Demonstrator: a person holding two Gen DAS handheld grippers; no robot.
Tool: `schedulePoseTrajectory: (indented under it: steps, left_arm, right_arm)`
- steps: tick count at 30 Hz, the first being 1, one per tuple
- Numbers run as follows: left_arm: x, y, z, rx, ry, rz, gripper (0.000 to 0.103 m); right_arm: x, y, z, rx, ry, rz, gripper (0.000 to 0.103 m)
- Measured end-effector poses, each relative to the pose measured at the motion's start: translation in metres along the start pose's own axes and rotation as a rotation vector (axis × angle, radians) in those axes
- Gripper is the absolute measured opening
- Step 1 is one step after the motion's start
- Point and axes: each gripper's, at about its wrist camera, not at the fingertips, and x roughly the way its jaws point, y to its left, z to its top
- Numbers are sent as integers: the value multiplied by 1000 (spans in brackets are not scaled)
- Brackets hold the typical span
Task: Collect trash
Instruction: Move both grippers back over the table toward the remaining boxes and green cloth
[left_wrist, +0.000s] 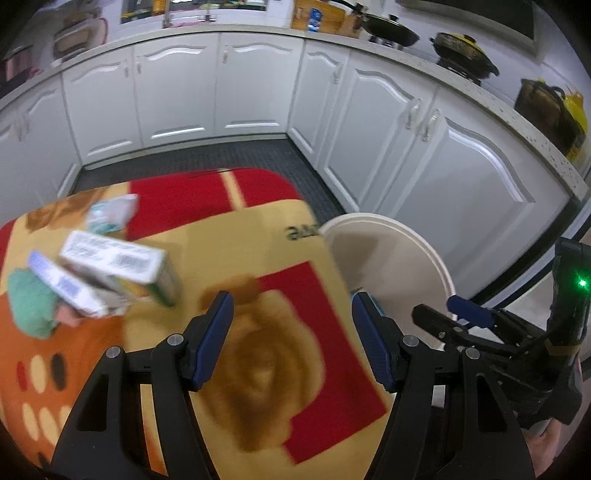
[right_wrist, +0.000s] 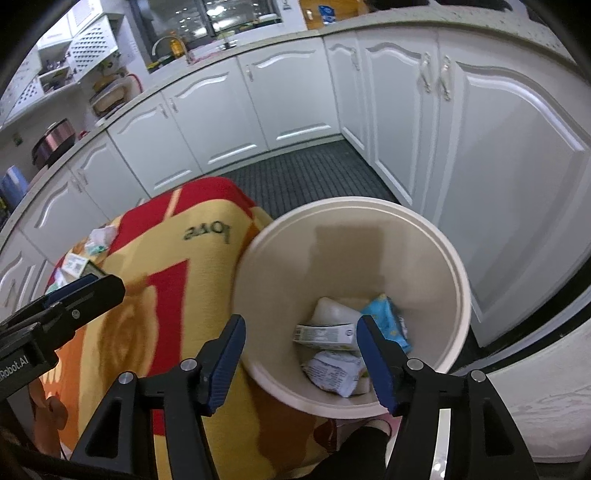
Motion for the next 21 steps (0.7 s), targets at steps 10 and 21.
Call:
schedulePoseTrajectory:
  steps: [10, 21]
  left_arm:
    - [-41, 87, -23, -90, -18, 133, 66]
    - [-67, 190, -41, -281, -27, 261, 66]
  right_arm:
    - [-1, 47, 0, -71, -3, 65, 65]
    - [8, 95, 2, -144, 19, 138, 65]
